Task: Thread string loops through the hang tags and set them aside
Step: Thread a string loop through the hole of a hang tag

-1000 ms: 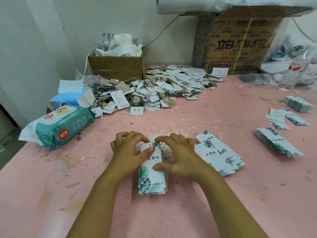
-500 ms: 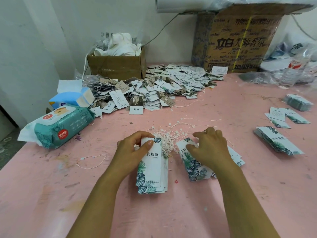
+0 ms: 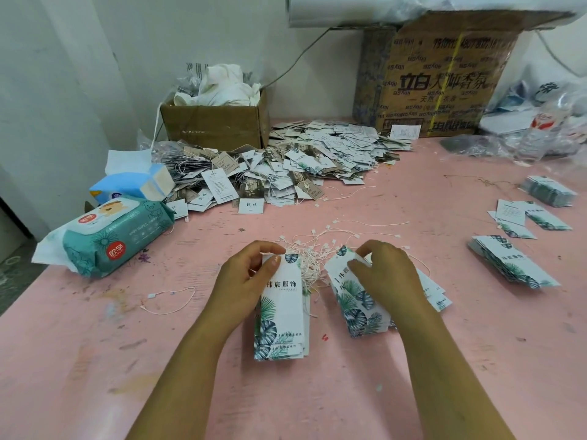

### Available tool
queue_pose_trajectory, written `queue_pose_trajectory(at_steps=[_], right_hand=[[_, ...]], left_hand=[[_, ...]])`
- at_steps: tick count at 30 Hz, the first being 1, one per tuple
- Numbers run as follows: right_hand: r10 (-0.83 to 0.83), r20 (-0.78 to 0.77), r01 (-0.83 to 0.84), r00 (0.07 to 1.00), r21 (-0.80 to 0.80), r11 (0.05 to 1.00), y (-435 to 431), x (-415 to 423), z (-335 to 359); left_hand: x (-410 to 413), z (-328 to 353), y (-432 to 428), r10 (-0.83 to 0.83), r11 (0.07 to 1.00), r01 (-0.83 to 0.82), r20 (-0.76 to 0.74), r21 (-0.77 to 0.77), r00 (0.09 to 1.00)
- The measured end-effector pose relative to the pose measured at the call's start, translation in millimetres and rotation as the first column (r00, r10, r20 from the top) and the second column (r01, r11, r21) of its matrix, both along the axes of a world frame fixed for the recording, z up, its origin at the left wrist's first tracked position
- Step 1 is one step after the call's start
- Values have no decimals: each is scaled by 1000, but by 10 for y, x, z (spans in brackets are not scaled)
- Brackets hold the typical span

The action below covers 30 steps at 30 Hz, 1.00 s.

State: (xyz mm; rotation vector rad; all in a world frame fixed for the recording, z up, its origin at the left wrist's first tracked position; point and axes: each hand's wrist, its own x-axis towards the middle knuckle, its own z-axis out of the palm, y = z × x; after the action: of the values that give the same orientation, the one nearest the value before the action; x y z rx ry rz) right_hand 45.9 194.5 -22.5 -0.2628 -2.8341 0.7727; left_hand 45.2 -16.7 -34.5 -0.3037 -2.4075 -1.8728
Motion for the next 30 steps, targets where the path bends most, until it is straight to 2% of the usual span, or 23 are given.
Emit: queue_pose_trajectory(at_steps=[2,4,7,9,10,12,14,17,21,25,30], right_hand=[[-11,-92,0,996,-123,992,7,-24,23],[0,-150,-49,989,-326,944,0,-32,58],[61,-224,-204,973,-697,688,-64,23,137],[144,-231,-272,962,-792,546,-142,64,164],[190,-229,-296,955,-806,512,-188,78,162],[256,-215,-321,943,-790,522,-288,87,136],[282,-200,-334,938,-735,590,-364,90,94],[297,-192,-350,935,-625,698,-404,79,49],[307,-205,-369,929,-521,770,-393,80,32],[344,-203,-399,917,-514,760,-401,94,44],[335,-220,-401,916,-536,743,-391,87,45]], left_hand=[[-7,-1,2,11,1000,-11,3,21,1000],[-4,5,4,19,999,-19,-4,35,1000],[-2,18,3,35,998,-34,-21,58,999],[8,32,17,40,996,-37,-30,83,999],[19,43,27,32,994,-29,-34,106,999],[45,74,54,-10,986,14,-24,169,1000],[57,74,74,-51,976,52,-9,212,999],[54,72,95,-10,977,15,-24,215,1000],[53,62,99,-12,978,18,-28,208,1000],[67,82,119,-69,965,77,-38,252,997],[64,84,179,-26,924,19,14,381,1000]])
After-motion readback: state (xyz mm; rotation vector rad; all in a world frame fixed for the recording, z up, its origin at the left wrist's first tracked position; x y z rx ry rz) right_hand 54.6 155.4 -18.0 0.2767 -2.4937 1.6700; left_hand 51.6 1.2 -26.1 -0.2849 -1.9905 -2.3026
